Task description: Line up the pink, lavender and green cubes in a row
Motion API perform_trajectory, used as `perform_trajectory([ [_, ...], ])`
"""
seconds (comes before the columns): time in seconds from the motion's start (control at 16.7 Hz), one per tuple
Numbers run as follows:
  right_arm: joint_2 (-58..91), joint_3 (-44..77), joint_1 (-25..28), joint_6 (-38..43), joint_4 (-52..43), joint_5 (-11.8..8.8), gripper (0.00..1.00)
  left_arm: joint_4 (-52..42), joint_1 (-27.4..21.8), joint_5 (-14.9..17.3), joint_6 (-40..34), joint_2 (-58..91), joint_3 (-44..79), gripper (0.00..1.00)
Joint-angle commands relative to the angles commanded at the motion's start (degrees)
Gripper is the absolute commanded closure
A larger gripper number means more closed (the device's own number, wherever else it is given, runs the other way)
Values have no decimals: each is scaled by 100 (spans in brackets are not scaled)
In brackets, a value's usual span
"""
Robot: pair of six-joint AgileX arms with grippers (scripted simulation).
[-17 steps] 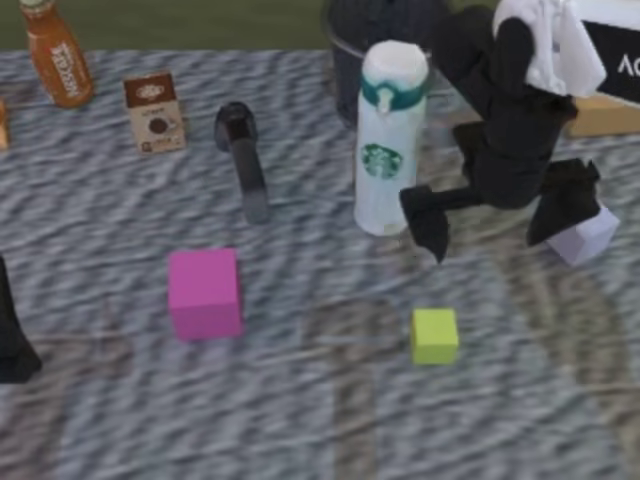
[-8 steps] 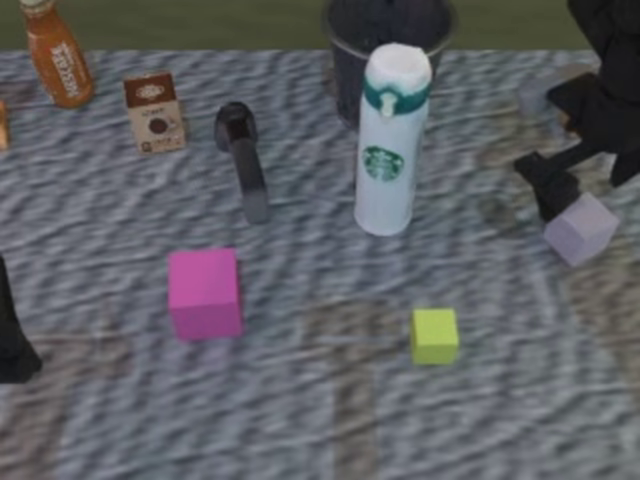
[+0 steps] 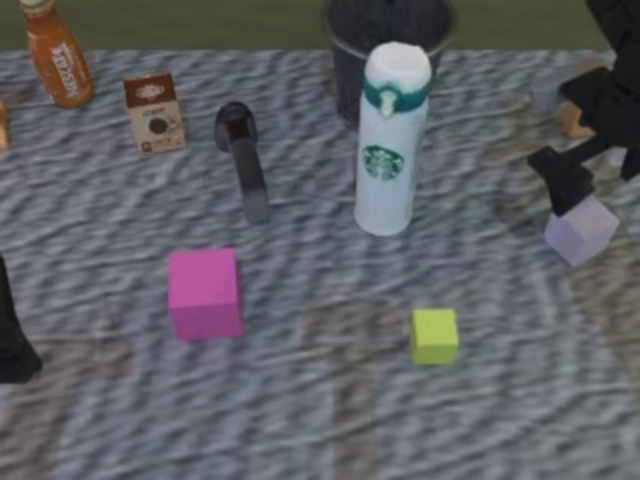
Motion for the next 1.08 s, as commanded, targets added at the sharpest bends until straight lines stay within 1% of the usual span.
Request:
perform_trajectory([
  [0.12,80,-156,-8,8,211,-4,0,0,0,0,0,0,0,0],
  [0.48,560,-943,-14,7,1523,1,0,0,0,0,0,0,0,0],
  [0.78,628,-1036,-15,6,1654,2,0,0,0,0,0,0,0,0],
  [1.08,628,-1036,-15,6,1654,2,38,0,0,0,0,0,0,0],
])
